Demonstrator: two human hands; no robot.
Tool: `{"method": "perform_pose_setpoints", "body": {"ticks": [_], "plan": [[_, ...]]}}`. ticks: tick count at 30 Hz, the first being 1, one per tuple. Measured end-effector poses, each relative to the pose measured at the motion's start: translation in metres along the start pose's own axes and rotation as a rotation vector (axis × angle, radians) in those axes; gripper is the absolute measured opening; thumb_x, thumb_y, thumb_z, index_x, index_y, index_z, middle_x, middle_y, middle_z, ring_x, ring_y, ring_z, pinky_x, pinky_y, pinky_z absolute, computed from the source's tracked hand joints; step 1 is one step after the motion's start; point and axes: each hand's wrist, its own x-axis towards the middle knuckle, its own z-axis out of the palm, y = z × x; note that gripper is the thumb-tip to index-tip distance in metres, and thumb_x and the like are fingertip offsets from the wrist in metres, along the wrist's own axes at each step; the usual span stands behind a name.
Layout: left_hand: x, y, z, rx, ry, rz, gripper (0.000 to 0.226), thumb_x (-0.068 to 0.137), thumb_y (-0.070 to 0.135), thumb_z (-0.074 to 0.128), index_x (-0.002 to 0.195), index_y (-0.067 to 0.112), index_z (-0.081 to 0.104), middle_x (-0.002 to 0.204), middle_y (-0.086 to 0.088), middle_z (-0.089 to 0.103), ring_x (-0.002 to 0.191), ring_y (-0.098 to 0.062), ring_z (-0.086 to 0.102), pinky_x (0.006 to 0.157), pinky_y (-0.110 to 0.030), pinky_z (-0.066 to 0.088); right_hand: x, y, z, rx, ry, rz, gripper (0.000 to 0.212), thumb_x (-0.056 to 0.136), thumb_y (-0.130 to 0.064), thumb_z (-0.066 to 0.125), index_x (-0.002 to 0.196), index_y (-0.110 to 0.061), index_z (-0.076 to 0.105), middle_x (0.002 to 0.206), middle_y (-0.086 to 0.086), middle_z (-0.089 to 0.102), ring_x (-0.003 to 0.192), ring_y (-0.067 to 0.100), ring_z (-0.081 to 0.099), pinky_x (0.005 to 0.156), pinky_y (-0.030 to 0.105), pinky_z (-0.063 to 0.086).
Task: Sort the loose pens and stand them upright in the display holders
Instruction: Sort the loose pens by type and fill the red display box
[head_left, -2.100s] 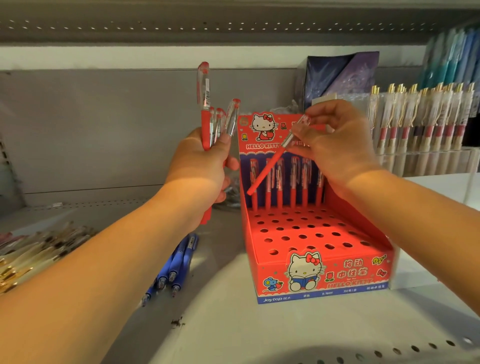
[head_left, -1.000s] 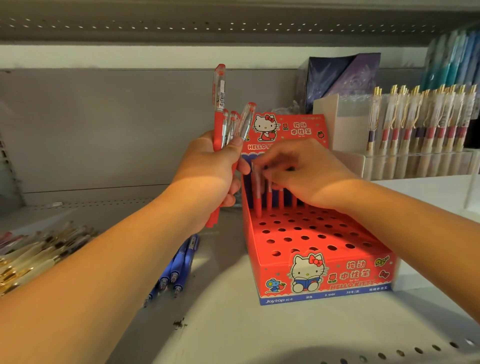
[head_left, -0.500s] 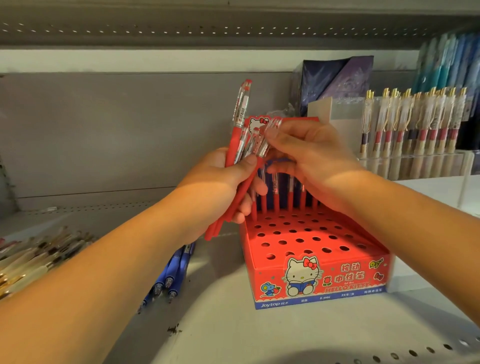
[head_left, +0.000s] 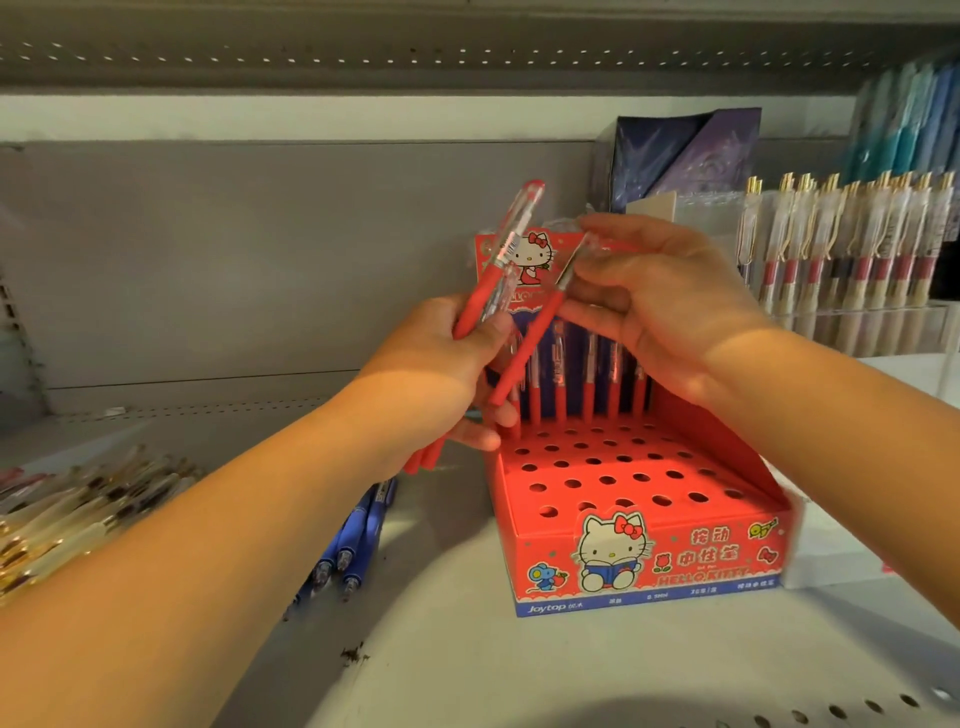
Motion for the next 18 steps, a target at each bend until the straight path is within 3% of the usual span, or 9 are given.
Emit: {"method": "perform_pose_setpoints", "body": {"ticks": [4, 7, 14, 18], "plan": [[0.006, -0.002, -0.005, 0.032, 0.161, 0.011, 0.020, 0.105, 0.028, 0.045, 0.094, 0.016, 0.058, 0.052, 0.007, 0.058, 0.035, -0.010, 0.040, 0.035, -0.020, 0.036, 0.006, -0.001, -0.008, -0.149, 0.030, -0.068, 0.038, 0.092, 0.011, 0.052, 0.120, -0.013, 0.062, 0.106, 0.010, 0.073, 0.087, 0.022, 0.075, 0.071, 0.035, 0.061], [0.007, 0.000, -0.005, -0.048, 0.160, -0.027, 0.019, 0.104, 0.028, 0.046, 0.094, 0.015, 0.057, 0.050, 0.005, 0.046, 0.033, -0.007, 0.029, 0.034, -0.016, 0.025, 0.005, 0.001, -0.008, -0.347, 0.015, -0.193, 0.042, 0.091, 0.013, 0.054, 0.114, -0.019, 0.064, 0.096, 0.003, 0.073, 0.082, 0.012, 0.074, 0.062, 0.026, 0.059], [0.001, 0.005, -0.002, -0.203, 0.077, -0.071, 0.029, 0.100, 0.045, 0.048, 0.093, 0.018, 0.055, 0.046, 0.009, 0.038, 0.034, -0.005, 0.024, 0.036, -0.012, 0.019, 0.004, 0.014, -0.005, -0.469, -0.090, -0.249, 0.046, 0.088, 0.013, 0.059, 0.105, -0.029, 0.068, 0.081, -0.008, 0.070, 0.072, 0.011, 0.072, 0.062, 0.026, 0.060], [0.001, 0.006, -0.003, -0.226, 0.081, -0.093, 0.025, 0.102, 0.039, 0.048, 0.099, 0.015, 0.056, 0.049, 0.005, 0.040, 0.033, -0.006, 0.023, 0.035, -0.012, 0.019, 0.006, 0.019, -0.007, -0.513, -0.131, -0.230, 0.048, 0.089, 0.011, 0.059, 0.104, -0.033, 0.069, 0.081, -0.008, 0.067, 0.071, 0.011, 0.071, 0.065, 0.026, 0.060]]}}
